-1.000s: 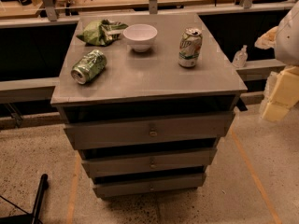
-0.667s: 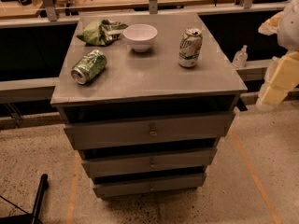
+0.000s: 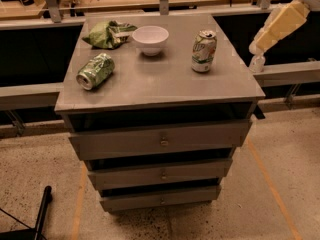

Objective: Move 7up can near white bowl

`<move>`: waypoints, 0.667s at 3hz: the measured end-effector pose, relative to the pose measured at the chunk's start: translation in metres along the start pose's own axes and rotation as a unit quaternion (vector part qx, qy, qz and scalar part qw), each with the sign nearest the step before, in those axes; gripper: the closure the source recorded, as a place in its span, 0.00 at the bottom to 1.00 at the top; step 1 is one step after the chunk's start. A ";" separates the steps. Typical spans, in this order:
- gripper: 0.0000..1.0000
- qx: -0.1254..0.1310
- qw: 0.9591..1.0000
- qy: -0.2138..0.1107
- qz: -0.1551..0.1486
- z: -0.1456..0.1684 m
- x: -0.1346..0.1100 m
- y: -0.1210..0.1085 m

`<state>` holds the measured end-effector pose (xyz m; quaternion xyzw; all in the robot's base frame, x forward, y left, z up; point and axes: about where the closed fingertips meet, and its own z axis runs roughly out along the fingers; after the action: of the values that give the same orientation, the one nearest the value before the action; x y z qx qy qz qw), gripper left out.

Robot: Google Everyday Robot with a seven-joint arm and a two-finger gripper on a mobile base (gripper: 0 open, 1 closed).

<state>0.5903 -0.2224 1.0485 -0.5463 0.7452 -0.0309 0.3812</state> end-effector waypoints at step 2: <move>0.00 0.035 0.988 -0.126 0.080 0.056 -0.025 -0.041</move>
Offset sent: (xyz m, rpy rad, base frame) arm 0.0415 0.0176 -0.0116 0.1959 -0.0320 -0.0095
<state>0.6591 -0.1974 1.0414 -0.4712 0.7307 0.0427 0.4921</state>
